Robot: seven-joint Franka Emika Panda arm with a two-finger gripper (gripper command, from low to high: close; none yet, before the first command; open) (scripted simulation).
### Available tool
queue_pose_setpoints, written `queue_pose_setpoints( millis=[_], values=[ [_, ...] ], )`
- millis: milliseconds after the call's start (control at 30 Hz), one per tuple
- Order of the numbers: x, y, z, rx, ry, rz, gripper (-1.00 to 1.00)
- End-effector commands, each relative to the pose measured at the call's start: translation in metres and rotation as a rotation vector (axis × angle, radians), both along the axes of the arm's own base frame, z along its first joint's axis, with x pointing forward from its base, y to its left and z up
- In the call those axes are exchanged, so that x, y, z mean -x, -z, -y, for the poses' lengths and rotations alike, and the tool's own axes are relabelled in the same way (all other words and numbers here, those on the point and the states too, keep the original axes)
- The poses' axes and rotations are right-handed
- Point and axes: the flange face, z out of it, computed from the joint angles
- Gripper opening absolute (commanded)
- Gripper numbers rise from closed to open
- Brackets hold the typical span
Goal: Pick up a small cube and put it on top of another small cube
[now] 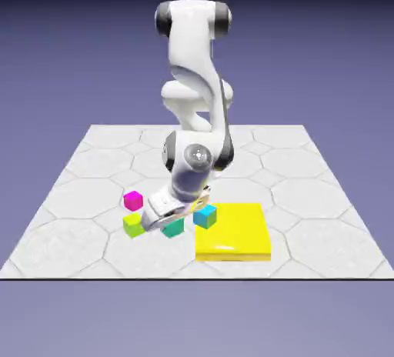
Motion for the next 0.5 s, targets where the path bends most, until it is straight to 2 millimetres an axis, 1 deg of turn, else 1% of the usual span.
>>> queue_pose_setpoints(
  millis=[0, 133, 200, 333, 367, 400, 433, 467],
  values=[
    [0.006, -0.011, -0.011, 0.002, 0.043, 0.001, -1.00],
    [0.038, -0.052, -0.056, -0.010, 0.208, -0.013, -1.00],
    [0.039, -0.054, -0.058, -0.010, 0.214, -0.014, -1.00],
    [0.057, 0.006, -0.052, -0.010, 0.214, -0.014, -1.00],
    [0.060, 0.011, -0.052, -0.010, 0.214, -0.014, -1.00],
    [0.060, 0.011, -0.052, -0.010, 0.214, -0.014, 1.00],
    [0.060, 0.011, -0.052, -0.010, 0.214, -0.014, 1.00],
    [0.054, -0.003, -0.053, -0.010, 0.215, -0.014, 1.00]
  ],
)
